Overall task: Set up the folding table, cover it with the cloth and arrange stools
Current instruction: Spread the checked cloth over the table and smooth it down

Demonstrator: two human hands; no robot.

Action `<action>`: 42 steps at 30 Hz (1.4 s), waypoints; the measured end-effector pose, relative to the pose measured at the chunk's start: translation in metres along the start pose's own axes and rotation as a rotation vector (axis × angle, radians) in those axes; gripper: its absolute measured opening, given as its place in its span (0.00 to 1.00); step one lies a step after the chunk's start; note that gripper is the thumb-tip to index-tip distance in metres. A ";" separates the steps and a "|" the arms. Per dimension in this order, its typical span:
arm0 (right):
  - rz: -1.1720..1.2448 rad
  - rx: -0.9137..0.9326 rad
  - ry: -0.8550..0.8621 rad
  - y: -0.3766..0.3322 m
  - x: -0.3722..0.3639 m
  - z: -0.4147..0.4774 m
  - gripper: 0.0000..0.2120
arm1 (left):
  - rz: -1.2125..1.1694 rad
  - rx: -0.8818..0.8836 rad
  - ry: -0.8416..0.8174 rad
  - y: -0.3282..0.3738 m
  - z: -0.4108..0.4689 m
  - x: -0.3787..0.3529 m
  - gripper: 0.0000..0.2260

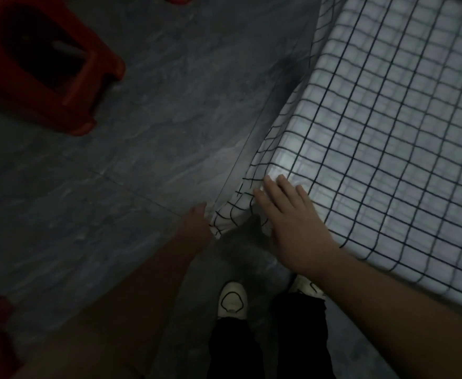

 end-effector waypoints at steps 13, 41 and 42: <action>0.210 -0.443 0.116 0.075 0.022 -0.117 0.37 | 0.249 -0.728 0.226 0.188 -0.135 0.049 0.27; 0.329 -0.851 0.096 0.079 0.183 -0.292 0.33 | 0.589 -0.628 0.024 0.329 -0.302 0.136 0.28; 0.322 -0.850 0.126 0.067 0.204 -0.300 0.32 | 0.573 -0.647 0.047 0.335 -0.324 0.147 0.28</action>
Point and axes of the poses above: each hand's wrist, its own z-axis towards the middle knuckle, its own x-axis out of the back of the hand, y = z × x, the point moved 4 cm from there along z, towards the middle knuckle
